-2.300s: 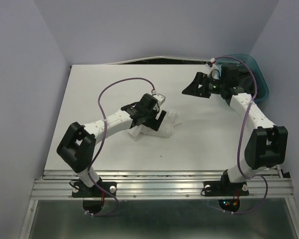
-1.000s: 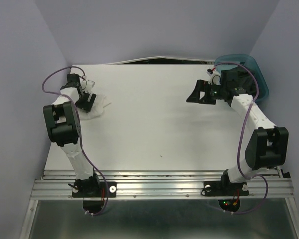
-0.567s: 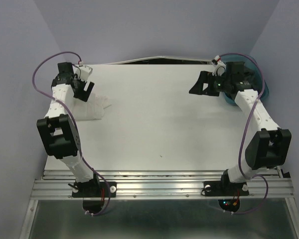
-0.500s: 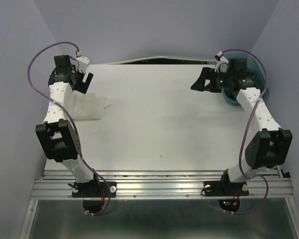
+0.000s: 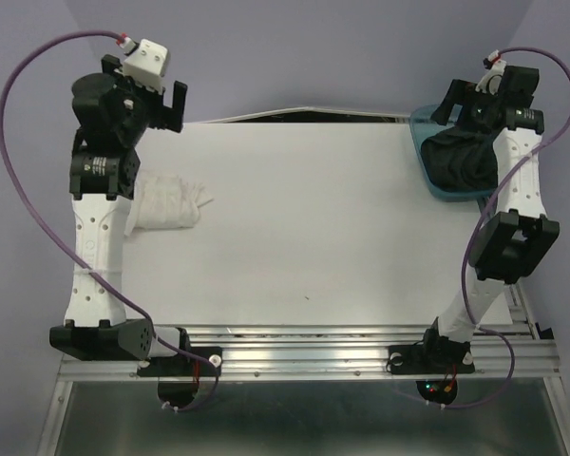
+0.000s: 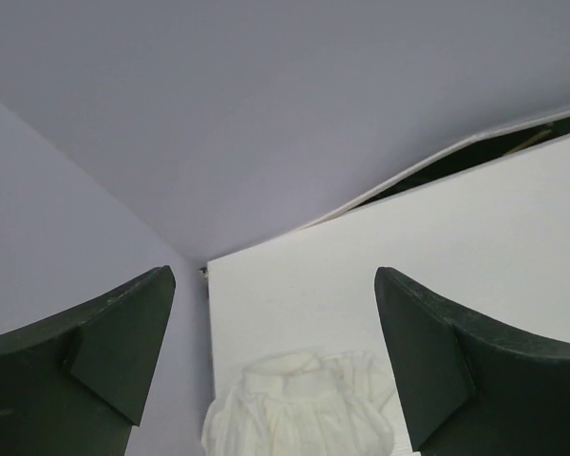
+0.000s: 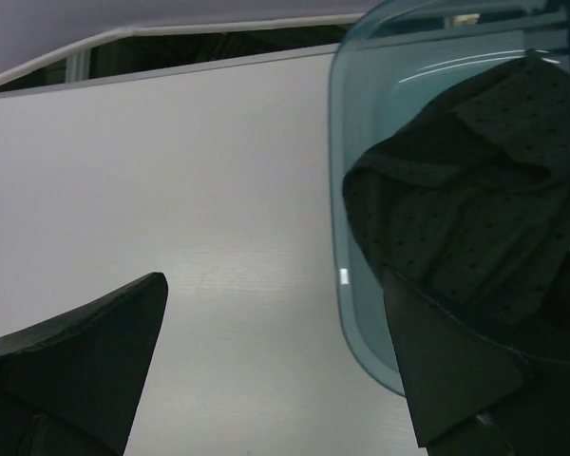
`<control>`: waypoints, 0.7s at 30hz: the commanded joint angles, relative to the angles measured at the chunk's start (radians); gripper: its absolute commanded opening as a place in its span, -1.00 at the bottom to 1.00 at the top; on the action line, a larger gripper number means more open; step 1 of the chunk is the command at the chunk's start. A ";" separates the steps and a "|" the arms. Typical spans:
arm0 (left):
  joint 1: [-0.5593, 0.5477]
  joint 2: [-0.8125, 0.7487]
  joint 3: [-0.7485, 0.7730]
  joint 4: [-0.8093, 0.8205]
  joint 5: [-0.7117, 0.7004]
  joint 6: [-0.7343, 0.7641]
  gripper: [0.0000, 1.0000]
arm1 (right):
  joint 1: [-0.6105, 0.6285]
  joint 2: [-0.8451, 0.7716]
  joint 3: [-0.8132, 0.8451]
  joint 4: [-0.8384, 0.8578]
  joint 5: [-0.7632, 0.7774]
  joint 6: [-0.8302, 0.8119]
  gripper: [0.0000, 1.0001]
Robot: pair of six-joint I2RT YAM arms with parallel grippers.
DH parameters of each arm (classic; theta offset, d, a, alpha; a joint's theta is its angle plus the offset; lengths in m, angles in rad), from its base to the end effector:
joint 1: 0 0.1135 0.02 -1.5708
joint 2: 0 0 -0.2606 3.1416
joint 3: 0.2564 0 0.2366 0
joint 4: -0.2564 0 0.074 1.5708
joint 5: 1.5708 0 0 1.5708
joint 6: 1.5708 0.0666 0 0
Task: Fold and stack the skirts
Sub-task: Neatly place the folded skirt to the corner, then grab the skirt from the pile
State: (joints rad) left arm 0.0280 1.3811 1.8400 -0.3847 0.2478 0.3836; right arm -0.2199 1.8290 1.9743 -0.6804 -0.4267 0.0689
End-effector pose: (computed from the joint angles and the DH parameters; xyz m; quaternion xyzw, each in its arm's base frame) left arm 0.2880 -0.0083 0.5349 0.2086 0.6485 0.0663 0.7291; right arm 0.4160 -0.0647 0.3893 0.0185 0.8554 0.1470 0.4963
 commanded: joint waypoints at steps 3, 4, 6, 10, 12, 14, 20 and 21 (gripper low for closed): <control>-0.174 -0.134 -0.287 0.125 -0.162 0.006 0.97 | -0.032 0.203 0.191 -0.059 0.216 -0.099 1.00; -0.183 -0.164 -0.317 0.138 -0.169 0.014 0.97 | -0.032 0.232 0.233 -0.057 0.233 -0.104 1.00; -0.183 -0.177 -0.356 0.136 -0.173 0.012 0.97 | -0.032 0.309 0.259 -0.047 0.302 -0.115 1.00; -0.183 -0.192 -0.400 0.130 -0.194 0.023 0.97 | -0.032 0.401 0.265 -0.011 0.393 -0.130 1.00; -0.183 -0.194 -0.410 0.127 -0.202 0.014 0.97 | -0.032 0.446 0.261 -0.002 0.437 -0.132 1.00; -0.183 -0.192 -0.413 0.124 -0.205 0.006 0.97 | -0.032 0.467 0.252 0.007 0.485 -0.127 0.99; -0.183 -0.180 -0.413 0.124 -0.205 -0.012 0.97 | -0.032 0.501 0.218 0.030 0.556 -0.133 0.62; -0.183 -0.179 -0.412 0.122 -0.203 -0.014 0.97 | -0.032 0.501 0.216 0.028 0.554 -0.135 0.46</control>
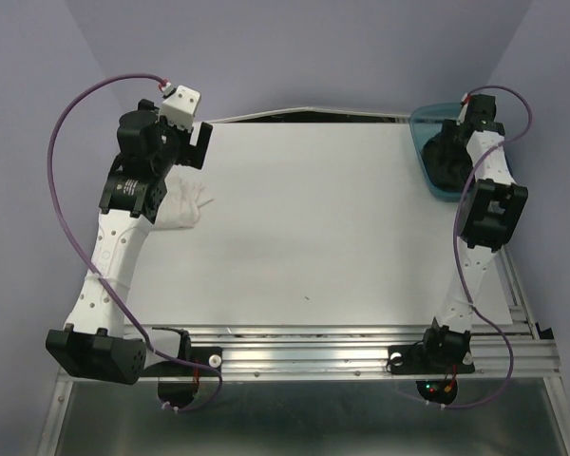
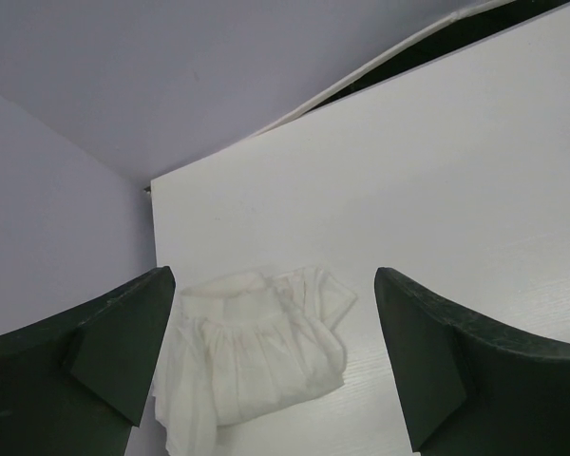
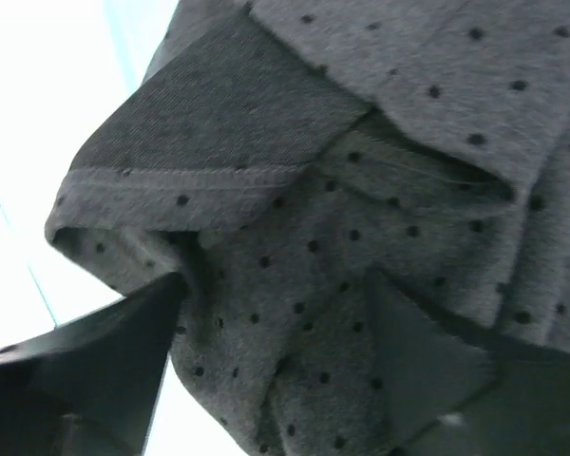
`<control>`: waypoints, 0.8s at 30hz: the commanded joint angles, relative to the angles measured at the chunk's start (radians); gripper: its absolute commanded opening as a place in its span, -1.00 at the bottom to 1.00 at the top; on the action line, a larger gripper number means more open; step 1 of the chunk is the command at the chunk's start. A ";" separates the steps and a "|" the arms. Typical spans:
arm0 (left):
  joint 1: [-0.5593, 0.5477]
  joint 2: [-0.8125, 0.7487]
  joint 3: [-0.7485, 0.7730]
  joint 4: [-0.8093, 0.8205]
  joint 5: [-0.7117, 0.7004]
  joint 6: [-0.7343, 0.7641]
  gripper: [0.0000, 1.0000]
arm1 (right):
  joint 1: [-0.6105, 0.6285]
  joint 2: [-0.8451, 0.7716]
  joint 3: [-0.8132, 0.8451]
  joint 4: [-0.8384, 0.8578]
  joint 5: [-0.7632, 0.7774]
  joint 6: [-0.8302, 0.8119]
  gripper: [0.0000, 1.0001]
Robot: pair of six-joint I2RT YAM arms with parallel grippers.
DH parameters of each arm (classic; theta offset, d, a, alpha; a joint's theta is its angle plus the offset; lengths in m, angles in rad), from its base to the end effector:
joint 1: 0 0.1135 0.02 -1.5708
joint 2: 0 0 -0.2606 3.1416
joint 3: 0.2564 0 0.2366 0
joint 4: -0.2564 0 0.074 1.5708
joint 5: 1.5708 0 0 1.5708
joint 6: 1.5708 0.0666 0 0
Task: Fold and stack the skirts
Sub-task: Grab the skirt from the pile
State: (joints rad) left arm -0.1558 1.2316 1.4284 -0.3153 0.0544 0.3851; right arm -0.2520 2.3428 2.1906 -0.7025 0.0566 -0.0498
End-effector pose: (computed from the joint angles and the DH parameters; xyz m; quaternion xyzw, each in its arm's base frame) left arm 0.2815 -0.0479 0.4462 0.2171 0.7155 0.0557 0.6617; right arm 0.5117 -0.1356 0.2188 0.1044 0.9304 -0.0789 0.3423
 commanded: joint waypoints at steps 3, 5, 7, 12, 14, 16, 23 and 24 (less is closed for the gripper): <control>0.001 -0.020 0.015 0.048 -0.011 -0.020 0.97 | 0.000 -0.020 0.006 0.051 0.055 -0.028 -0.11; 0.001 -0.015 0.023 0.042 -0.014 -0.022 0.97 | -0.009 -0.033 0.023 0.049 0.048 -0.035 -0.89; 0.001 -0.018 0.024 0.041 -0.022 -0.020 0.97 | -0.009 -0.072 0.037 0.049 0.020 -0.038 -0.99; 0.001 -0.021 0.010 0.045 -0.015 -0.035 0.97 | -0.027 -0.212 0.087 0.070 -0.044 -0.021 -0.99; 0.001 -0.018 0.009 0.047 -0.008 -0.043 0.97 | -0.027 -0.261 0.093 0.090 -0.047 -0.009 -0.99; 0.001 -0.012 0.010 0.045 -0.004 -0.058 0.97 | -0.027 -0.331 0.090 0.133 -0.089 0.007 -0.99; 0.012 -0.009 0.006 0.091 -0.041 -0.160 0.97 | -0.027 -0.493 0.081 0.288 -0.162 0.103 -0.99; 0.012 -0.007 0.006 0.096 -0.044 -0.170 0.97 | -0.027 -0.526 0.083 0.302 -0.205 0.122 -0.99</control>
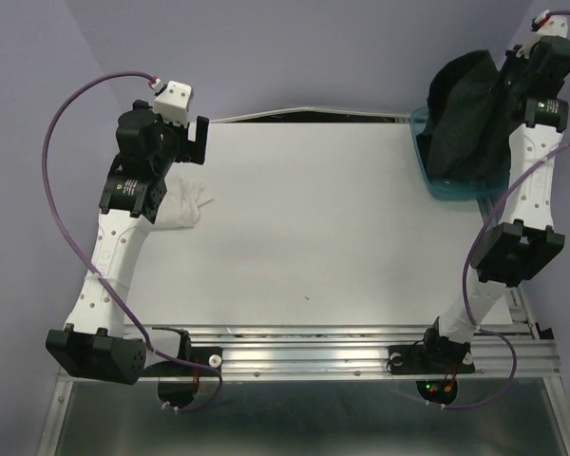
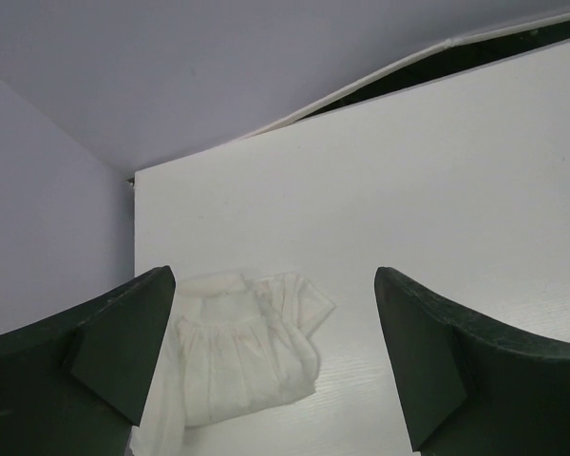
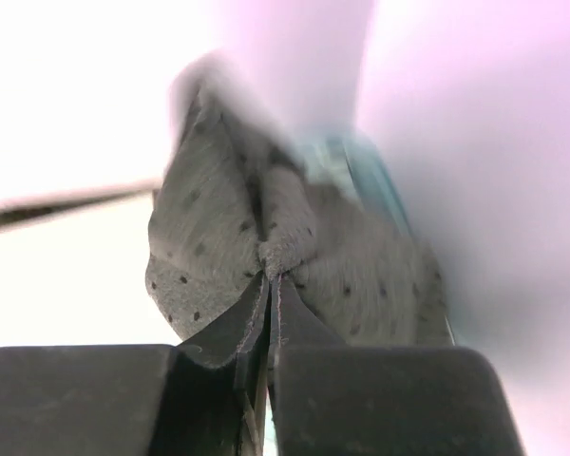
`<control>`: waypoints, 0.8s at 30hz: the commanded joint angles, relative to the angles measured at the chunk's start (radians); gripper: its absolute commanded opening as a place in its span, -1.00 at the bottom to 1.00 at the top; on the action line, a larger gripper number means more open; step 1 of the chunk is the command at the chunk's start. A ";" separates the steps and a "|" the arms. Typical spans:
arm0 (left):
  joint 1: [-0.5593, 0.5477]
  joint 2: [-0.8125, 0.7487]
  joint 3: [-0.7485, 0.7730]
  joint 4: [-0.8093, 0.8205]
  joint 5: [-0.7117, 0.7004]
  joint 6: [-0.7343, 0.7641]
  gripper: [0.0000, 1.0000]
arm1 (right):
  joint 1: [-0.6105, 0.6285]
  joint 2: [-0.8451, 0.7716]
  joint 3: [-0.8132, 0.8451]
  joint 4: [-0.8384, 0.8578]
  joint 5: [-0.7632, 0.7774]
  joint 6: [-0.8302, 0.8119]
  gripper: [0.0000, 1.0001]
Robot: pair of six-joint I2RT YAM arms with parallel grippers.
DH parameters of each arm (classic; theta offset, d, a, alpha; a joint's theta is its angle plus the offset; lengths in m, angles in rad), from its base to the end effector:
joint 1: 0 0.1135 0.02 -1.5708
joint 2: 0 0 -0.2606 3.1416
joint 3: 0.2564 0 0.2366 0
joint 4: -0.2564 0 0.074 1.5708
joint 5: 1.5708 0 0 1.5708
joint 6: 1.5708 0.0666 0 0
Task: Fold and stack the skirts
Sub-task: Grab the skirt from the pile, then move the skirt to the center of the board
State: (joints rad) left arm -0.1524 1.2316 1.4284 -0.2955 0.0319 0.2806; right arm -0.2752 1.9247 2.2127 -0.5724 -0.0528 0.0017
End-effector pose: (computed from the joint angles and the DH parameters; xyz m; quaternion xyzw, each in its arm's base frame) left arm 0.2823 -0.0455 0.4490 0.1696 0.7214 0.0312 0.6707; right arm 0.4317 -0.1182 0.4411 0.0947 0.7944 -0.0608 0.5968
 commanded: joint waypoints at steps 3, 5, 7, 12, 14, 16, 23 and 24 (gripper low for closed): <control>0.010 0.000 0.013 0.085 -0.021 -0.112 0.97 | -0.004 -0.170 0.067 0.226 -0.207 0.130 -0.99; 0.017 0.008 0.021 0.084 -0.006 -0.139 0.97 | -0.004 -0.199 0.065 0.265 -0.289 0.167 -0.99; 0.022 0.017 0.041 0.084 0.013 -0.159 0.97 | -0.004 -0.243 0.053 0.324 -0.407 0.246 -0.99; 0.068 0.035 0.090 0.073 0.078 -0.221 0.96 | -0.004 -0.291 0.077 0.446 -0.547 0.443 -0.99; 0.079 0.040 0.096 0.064 0.112 -0.227 0.96 | -0.004 -0.299 0.099 0.500 -0.550 0.486 -0.99; 0.085 0.034 0.099 0.061 0.128 -0.225 0.96 | -0.004 -0.305 0.125 0.549 -0.568 0.549 -0.99; 0.096 0.017 0.095 0.033 0.209 -0.196 0.96 | 0.049 -0.407 -0.175 0.645 -0.703 0.644 -0.99; 0.096 0.020 0.093 0.027 0.223 -0.187 0.96 | 0.065 -0.429 -0.227 0.640 -0.732 0.624 -0.99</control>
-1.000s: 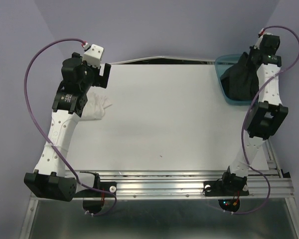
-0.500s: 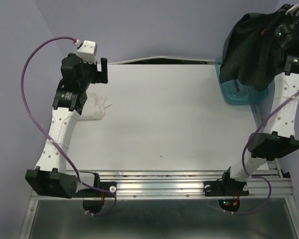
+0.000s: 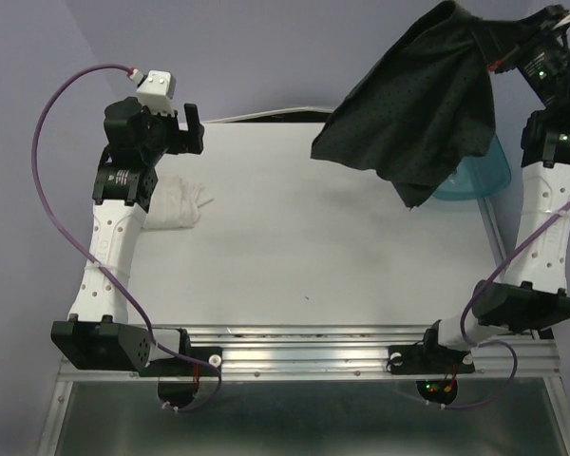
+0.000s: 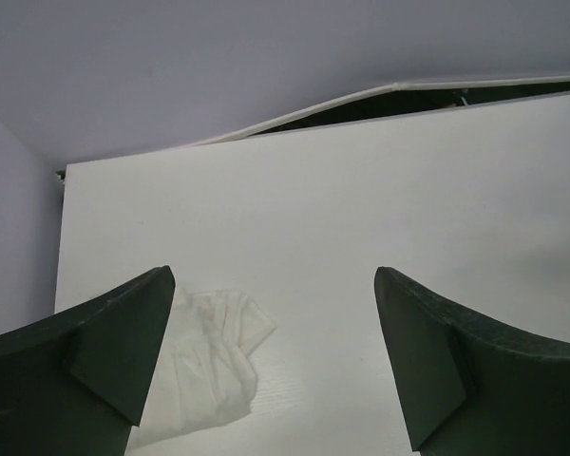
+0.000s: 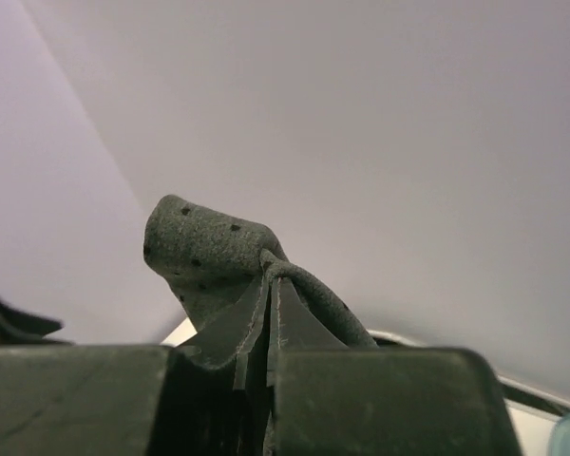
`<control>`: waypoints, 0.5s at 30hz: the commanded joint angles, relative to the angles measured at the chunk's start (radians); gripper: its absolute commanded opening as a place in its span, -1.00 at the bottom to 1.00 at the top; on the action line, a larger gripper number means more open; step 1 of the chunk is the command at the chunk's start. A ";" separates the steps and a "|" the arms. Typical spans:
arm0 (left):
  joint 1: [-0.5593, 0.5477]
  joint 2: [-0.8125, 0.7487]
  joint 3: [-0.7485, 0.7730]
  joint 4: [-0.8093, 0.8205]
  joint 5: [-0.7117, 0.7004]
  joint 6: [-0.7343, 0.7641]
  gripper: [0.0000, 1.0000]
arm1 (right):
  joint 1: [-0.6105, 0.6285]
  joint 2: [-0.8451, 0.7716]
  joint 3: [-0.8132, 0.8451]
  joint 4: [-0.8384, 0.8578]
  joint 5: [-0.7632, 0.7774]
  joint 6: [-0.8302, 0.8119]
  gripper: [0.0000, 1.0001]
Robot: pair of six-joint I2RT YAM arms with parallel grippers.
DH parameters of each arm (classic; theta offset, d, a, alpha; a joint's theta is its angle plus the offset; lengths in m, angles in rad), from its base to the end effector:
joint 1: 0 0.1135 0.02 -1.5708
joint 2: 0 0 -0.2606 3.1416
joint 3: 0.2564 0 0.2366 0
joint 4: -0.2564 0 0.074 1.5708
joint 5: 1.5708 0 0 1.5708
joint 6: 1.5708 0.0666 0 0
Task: Fold and stack the skirts
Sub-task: Move the skirt to the center of the board
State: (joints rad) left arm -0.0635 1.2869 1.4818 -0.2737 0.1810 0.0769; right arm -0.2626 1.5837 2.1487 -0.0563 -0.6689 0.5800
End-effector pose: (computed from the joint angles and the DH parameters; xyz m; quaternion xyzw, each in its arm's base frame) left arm 0.2976 -0.0309 0.4559 0.1125 0.7253 -0.0618 0.6764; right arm 0.2954 -0.0366 0.6088 -0.0627 0.5523 0.2929 0.7780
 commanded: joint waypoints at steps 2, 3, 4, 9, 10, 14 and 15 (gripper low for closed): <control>0.010 -0.032 0.035 -0.013 0.123 0.049 0.96 | 0.098 -0.099 -0.293 0.084 -0.136 0.008 -0.99; 0.010 -0.031 0.032 -0.016 0.138 0.058 0.96 | 0.158 -0.097 -0.326 0.009 -0.136 -0.047 -0.99; 0.010 -0.029 0.032 -0.021 0.150 0.067 0.94 | 0.192 -0.094 -0.357 -0.020 -0.133 -0.084 -0.99; 0.010 -0.026 0.022 -0.050 0.212 0.127 0.88 | 0.400 -0.114 -0.608 -0.135 -0.071 -0.317 -0.99; 0.010 -0.031 0.014 -0.062 0.233 0.139 0.86 | 0.468 -0.128 -0.695 -0.193 -0.061 -0.407 -0.99; 0.010 -0.044 -0.034 -0.091 0.265 0.188 0.83 | 0.591 -0.192 -0.950 -0.252 -0.018 -0.496 -0.99; 0.010 -0.044 -0.052 -0.097 0.270 0.196 0.82 | 0.611 -0.206 -0.999 -0.248 -0.012 -0.499 -0.99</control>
State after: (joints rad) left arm -0.0570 1.2850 1.4715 -0.3458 0.3851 0.2066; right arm 0.2733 1.4868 1.2823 -0.2565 -0.7040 0.2234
